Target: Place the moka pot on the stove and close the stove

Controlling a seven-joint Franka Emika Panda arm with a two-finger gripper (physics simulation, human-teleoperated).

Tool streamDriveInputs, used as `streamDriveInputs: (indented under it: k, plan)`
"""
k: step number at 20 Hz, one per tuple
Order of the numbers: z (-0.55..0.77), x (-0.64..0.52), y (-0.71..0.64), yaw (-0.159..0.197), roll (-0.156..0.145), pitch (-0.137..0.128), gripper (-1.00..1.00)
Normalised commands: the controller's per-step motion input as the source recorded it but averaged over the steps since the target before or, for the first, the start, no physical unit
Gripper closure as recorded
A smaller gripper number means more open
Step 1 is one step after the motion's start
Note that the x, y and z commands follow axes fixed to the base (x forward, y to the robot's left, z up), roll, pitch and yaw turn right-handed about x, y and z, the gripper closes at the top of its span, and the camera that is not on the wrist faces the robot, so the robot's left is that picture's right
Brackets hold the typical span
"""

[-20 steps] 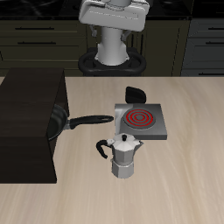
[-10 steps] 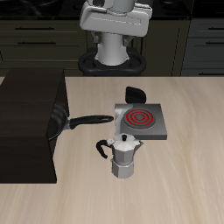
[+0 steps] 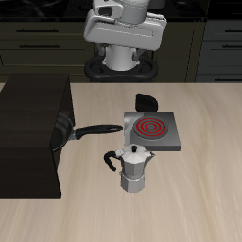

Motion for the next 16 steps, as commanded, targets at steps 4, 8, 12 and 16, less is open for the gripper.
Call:
streamDriveInputs:
  k: [4, 8, 12, 16]
  plan:
    - [0.07, 0.35, 0.10, 0.002, 0.025, -0.015, -1.00]
    - [0.05, 0.34, 0.20, 0.001, 0.018, -0.018, -1.00]
    - [0.06, 0.31, 0.18, -0.032, -0.008, -0.020, -1.00]
    - [0.04, 0.37, 0.25, -0.082, 0.037, 0.010, -1.00]
